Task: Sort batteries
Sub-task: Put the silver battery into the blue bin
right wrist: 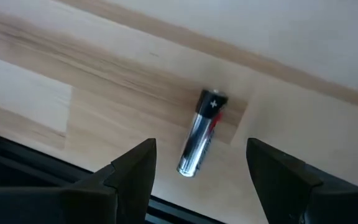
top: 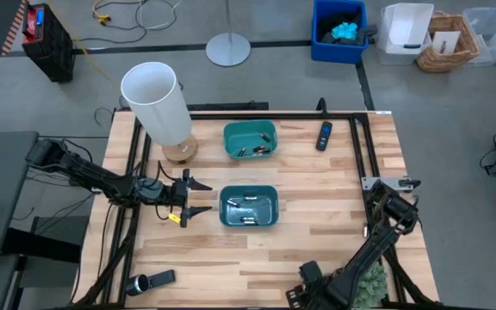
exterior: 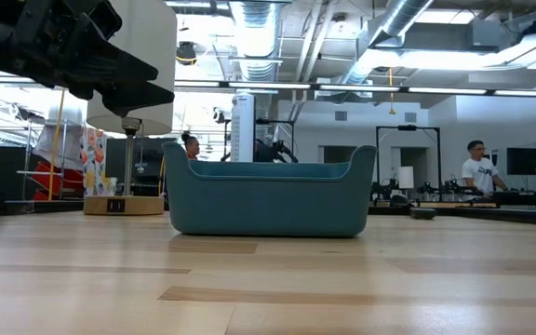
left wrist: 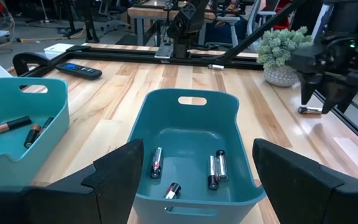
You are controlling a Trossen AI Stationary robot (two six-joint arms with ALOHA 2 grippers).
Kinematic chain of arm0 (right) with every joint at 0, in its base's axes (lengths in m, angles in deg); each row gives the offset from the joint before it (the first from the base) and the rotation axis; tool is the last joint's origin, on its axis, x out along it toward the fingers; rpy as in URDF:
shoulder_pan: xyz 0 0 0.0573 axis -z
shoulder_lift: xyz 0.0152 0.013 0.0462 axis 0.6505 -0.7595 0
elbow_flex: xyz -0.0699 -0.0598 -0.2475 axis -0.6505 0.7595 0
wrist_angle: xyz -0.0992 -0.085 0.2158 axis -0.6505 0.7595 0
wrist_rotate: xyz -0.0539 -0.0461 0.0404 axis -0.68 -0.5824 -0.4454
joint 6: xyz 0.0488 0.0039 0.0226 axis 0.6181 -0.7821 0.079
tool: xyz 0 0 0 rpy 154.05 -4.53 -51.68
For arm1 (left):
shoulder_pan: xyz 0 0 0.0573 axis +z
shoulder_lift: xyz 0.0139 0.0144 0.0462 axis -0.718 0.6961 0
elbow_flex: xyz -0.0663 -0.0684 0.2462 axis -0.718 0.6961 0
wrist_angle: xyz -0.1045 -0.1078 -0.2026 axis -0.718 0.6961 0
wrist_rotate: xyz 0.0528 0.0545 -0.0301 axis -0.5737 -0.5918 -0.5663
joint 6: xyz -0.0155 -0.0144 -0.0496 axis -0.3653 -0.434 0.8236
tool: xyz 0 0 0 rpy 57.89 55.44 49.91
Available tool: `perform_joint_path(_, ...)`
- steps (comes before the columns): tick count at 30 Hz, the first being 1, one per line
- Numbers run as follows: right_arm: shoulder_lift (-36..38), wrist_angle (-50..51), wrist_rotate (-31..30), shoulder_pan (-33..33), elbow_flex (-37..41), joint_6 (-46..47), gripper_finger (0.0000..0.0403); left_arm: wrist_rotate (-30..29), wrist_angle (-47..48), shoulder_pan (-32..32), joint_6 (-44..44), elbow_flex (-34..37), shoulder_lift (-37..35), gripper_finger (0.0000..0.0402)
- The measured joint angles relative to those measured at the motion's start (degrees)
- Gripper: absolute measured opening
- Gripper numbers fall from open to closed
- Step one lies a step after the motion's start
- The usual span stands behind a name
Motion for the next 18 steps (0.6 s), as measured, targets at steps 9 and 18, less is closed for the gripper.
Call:
perform_joint_path(9, -6.0, 4.5, 0.0, -0.1, -7.6, 1.4, 0.0265, 0.0, 0.2, 0.0, -0.2, 0.0, 0.0, 0.0294)
perform_joint_path(18, -8.7, 11.0, 0.0, 0.5, -12.0, 1.9, 0.0264, 0.0, 0.3, 0.0, -0.4, 0.0, 0.0, 0.0294)
